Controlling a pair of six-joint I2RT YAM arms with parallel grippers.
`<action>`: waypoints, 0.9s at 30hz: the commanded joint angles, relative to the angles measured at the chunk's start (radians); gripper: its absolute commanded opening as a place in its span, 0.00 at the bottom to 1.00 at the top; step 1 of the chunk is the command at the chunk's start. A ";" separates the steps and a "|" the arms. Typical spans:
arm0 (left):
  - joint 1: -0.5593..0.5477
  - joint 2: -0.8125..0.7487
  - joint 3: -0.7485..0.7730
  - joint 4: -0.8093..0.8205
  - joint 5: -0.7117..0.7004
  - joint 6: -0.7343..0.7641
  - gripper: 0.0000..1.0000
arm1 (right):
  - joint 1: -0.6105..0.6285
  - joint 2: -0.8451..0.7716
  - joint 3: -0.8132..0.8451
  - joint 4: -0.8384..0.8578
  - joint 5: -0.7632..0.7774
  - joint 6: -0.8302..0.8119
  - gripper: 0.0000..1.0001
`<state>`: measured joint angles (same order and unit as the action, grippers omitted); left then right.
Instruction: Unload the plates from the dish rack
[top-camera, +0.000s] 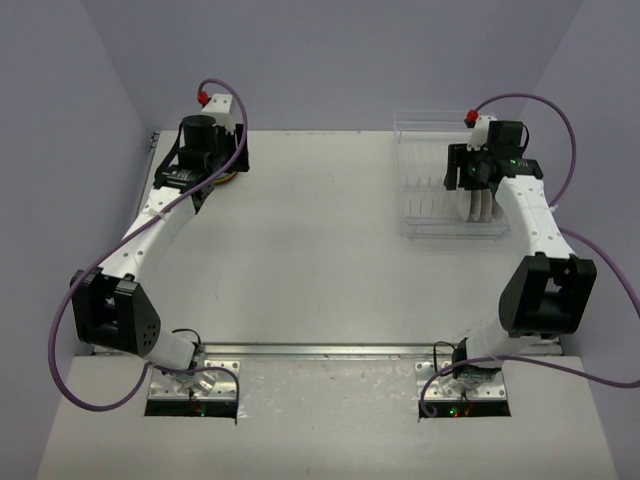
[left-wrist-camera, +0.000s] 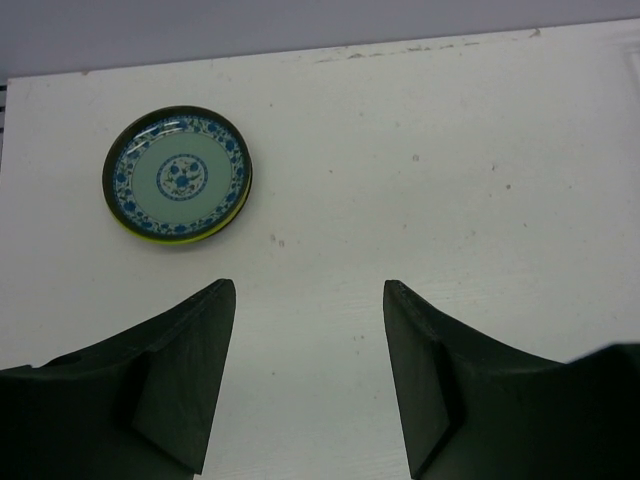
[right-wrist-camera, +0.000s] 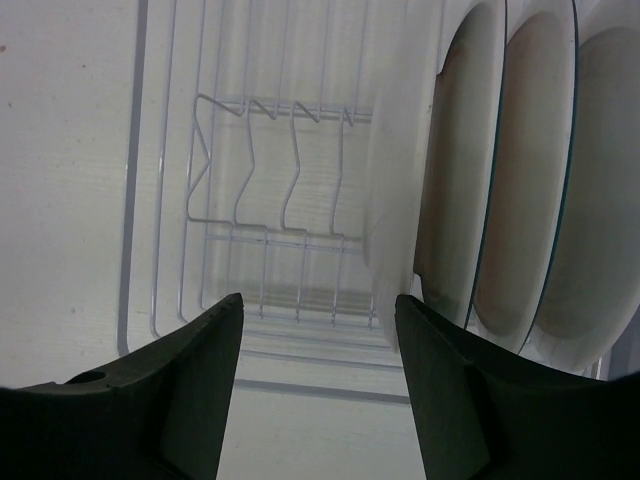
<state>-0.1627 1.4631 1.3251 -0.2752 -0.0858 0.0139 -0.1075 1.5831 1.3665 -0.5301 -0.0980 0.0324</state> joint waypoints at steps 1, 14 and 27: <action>-0.003 -0.036 -0.003 0.019 0.013 -0.036 0.59 | -0.008 0.032 0.046 0.068 0.001 -0.048 0.63; -0.028 -0.041 -0.016 0.014 -0.001 -0.025 0.59 | -0.017 0.141 0.053 0.132 0.012 -0.151 0.55; -0.029 -0.029 -0.013 0.013 0.001 -0.032 0.60 | -0.023 0.128 0.114 0.096 -0.045 -0.141 0.10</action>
<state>-0.1829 1.4631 1.3067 -0.2897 -0.0860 -0.0068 -0.1375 1.7489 1.3831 -0.4479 -0.1150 -0.1026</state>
